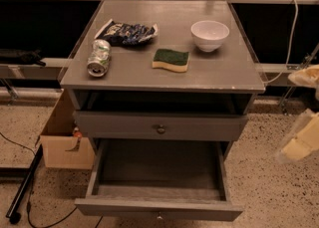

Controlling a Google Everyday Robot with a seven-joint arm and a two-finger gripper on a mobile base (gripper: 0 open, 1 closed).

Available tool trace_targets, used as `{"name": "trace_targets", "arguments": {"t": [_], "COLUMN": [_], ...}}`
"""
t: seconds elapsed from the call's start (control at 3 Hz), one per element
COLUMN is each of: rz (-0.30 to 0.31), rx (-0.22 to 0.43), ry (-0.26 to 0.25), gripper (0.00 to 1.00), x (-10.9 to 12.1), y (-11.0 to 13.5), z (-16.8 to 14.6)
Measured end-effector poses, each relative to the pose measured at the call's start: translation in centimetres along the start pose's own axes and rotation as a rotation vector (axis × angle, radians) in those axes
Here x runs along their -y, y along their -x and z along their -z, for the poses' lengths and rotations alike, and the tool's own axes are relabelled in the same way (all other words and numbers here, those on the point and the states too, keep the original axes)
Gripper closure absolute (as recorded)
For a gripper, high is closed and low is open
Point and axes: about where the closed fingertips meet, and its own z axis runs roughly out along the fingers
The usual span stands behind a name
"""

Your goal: Close middle drawer

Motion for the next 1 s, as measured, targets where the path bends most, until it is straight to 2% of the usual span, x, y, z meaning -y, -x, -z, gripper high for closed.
{"name": "trace_targets", "arguments": {"t": [0.33,0.67,1.0], "rz": [-0.113,-0.112,-0.183], "rx": [0.130,0.130,0.166], "ry": [0.030,0.029,0.048], "gripper": [0.00,0.00,0.00], "x": [-3.9,-3.9,-5.3], "y": [-1.5,-1.5,-2.1], "z": [-2.9,-2.9,-5.1]}}
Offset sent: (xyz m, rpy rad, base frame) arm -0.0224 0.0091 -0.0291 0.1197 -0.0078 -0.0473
